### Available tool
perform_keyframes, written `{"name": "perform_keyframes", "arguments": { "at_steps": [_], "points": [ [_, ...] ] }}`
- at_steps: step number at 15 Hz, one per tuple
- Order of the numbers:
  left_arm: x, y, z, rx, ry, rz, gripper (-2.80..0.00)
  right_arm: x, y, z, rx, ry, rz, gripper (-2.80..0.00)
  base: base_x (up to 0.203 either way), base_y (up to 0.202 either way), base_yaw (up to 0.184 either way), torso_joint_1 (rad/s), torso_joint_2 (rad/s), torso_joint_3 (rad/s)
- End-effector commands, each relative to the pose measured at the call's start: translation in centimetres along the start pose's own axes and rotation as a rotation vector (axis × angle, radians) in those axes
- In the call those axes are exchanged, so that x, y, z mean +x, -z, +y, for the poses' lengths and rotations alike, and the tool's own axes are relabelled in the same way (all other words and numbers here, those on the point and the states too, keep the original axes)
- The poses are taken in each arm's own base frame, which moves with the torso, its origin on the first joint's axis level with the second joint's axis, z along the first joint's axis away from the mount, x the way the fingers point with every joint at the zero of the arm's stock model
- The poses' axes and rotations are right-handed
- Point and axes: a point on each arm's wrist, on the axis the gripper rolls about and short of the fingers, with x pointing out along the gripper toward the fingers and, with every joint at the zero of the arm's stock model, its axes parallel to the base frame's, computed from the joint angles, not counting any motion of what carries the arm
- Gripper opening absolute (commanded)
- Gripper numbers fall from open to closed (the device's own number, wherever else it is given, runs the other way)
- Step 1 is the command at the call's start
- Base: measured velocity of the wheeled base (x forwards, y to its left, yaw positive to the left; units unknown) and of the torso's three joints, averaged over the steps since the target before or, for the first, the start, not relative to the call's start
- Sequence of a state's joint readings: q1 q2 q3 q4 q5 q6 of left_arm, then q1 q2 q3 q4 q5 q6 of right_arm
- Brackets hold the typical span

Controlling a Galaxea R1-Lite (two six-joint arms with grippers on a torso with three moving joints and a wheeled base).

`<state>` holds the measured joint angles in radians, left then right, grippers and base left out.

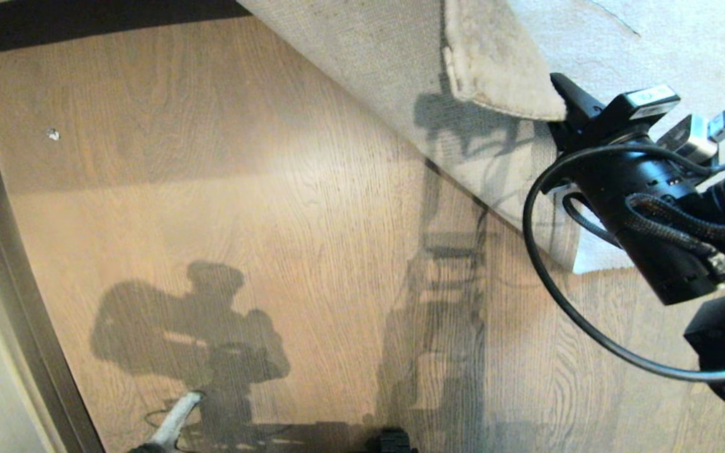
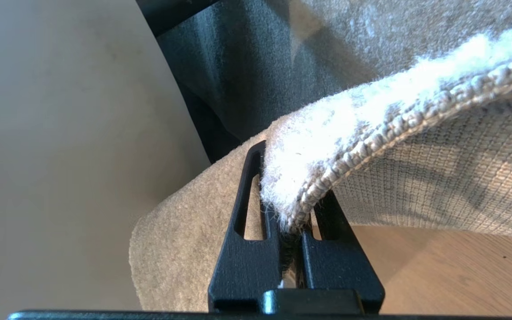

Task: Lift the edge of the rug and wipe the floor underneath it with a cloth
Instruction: Wipe the floor under the carpet with a rag, then lay down the carpet

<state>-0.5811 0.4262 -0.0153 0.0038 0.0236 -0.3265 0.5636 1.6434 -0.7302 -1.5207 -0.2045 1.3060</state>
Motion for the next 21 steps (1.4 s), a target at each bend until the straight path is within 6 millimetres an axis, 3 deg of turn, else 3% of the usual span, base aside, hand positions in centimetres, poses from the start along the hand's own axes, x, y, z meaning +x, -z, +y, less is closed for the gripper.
{"name": "perform_keyframes", "arguments": {
  "at_steps": [1,8,21],
  "points": [
    [-0.97,0.31,0.14,-0.012,0.039,-0.118,-2.8,-0.05,-0.1,0.58,0.02,-0.045,-0.011,-2.8,0.0,0.0,0.0,0.0,0.0,0.0],
    [-1.06,0.47,0.21,0.208,0.019,-0.139,-2.8,-0.5,-0.06,0.22,0.016,-0.025,-0.003,-2.8,0.0,0.0,0.0,0.0,0.0,0.0],
    [-0.9,0.43,0.19,0.19,-0.027,-0.124,-2.8,-0.82,0.73,0.12,0.03,-0.014,0.023,-2.8,0.0,0.0,0.0,0.0,0.0,0.0]
  ]
}}
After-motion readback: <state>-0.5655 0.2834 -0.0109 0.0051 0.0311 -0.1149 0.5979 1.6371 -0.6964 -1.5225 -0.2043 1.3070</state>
